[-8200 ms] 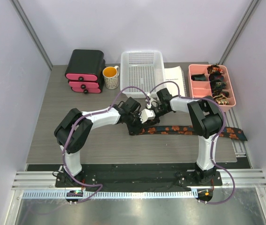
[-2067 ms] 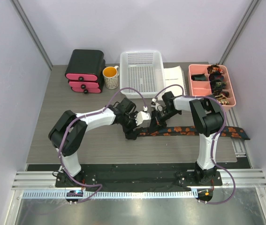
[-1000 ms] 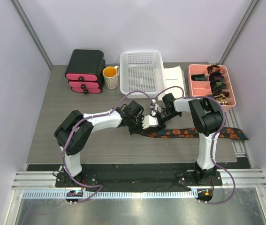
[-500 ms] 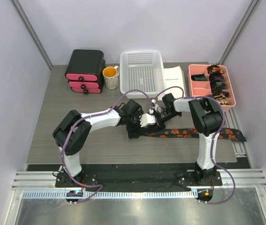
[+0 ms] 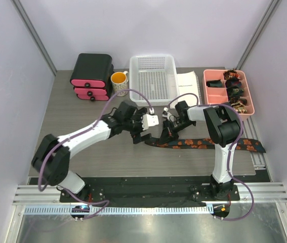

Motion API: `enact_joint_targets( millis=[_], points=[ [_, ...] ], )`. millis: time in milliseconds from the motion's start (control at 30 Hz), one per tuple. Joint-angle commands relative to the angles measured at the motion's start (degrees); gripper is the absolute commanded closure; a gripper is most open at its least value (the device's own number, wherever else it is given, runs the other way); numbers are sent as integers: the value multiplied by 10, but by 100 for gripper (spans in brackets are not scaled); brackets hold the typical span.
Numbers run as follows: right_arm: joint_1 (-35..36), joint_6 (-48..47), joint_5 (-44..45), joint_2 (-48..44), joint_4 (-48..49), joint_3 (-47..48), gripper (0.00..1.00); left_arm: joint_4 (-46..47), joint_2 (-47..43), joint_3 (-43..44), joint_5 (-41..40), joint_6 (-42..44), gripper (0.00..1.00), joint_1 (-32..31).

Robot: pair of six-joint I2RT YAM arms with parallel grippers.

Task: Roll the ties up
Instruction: Roll the tie at the center of the board.

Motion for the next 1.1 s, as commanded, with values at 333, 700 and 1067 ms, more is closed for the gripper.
enact_joint_targets(
  millis=[333,700,1067],
  points=[
    [5,-5,26,-11,-12,8,99,-33,101,76,133,26,0,9],
    [8,-4,24,-5,-19,21,99,40,151,56,47,9,14,-38],
    [8,2,22,-11,-19,16,99,63,164,30,13,3,32,-51]
  ],
)
